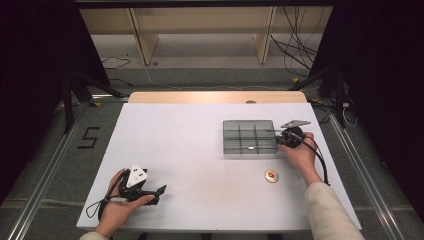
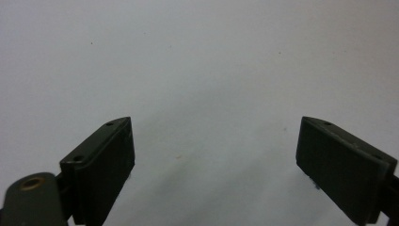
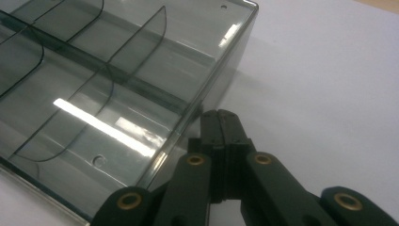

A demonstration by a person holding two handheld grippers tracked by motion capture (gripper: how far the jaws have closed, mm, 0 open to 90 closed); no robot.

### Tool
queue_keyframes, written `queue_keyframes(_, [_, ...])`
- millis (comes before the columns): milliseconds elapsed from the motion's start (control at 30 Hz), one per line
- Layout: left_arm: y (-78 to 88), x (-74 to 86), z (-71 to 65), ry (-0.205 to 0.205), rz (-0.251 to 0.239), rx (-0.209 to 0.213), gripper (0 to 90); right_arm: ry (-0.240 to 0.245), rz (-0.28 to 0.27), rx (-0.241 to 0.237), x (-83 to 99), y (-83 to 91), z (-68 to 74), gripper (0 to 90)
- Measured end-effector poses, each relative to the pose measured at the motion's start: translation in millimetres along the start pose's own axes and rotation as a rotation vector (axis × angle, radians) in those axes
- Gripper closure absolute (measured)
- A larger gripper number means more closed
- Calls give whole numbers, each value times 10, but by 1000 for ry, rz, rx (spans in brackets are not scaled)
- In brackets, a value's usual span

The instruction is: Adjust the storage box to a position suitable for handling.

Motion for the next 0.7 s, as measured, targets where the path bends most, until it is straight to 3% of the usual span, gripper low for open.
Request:
queue_keyframes(333, [3, -2, 0, 0, -3, 1, 120, 53, 12, -39, -176, -191, 292, 900])
queue_keyframes(700, [5, -3, -5, -3, -1, 2, 121, 74, 19, -69, -270, -326, 530, 900])
Point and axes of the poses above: each handheld gripper's, and its own axes: y roughly backward along the jaws, x roughly out of its underside, z roughly to its left, the point moved 6 cm from there along -y, roughly forward along the jaws, and after that the axes turned 14 degrees about -x, right-handed, at the moved point
